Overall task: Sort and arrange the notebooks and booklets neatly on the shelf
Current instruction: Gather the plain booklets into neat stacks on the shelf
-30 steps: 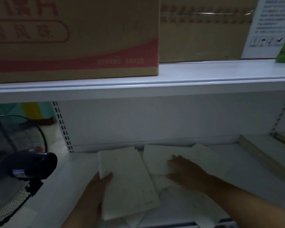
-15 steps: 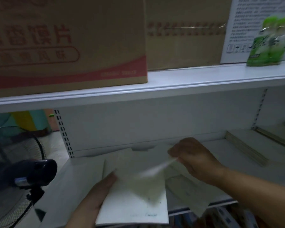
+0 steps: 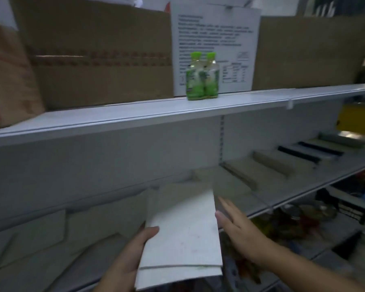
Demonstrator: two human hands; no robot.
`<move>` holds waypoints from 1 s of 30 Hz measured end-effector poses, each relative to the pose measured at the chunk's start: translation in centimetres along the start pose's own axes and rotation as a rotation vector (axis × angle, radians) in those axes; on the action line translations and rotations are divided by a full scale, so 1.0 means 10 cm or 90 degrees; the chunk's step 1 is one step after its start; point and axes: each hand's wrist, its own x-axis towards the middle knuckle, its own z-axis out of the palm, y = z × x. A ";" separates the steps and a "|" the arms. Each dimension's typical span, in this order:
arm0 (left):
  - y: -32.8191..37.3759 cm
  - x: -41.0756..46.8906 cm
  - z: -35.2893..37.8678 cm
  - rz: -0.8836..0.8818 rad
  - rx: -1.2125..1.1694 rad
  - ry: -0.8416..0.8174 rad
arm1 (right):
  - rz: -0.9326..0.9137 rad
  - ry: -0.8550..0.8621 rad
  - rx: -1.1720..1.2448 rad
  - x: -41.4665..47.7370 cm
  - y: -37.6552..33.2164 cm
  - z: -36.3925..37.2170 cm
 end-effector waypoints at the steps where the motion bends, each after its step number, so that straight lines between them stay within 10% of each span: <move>1: -0.08 0.09 0.21 0.013 0.008 0.005 | 0.073 -0.013 0.150 -0.07 0.05 -0.09; 5: -0.44 0.48 0.88 0.024 0.040 0.032 | 0.180 -0.056 0.387 -0.17 0.40 -0.49; 10: -0.57 0.92 1.37 0.094 0.198 0.326 | 0.196 -0.036 0.428 -0.08 0.79 -0.94; 30: -0.17 2.96 2.58 0.212 0.192 0.219 | 0.244 0.127 0.287 1.35 1.58 -2.41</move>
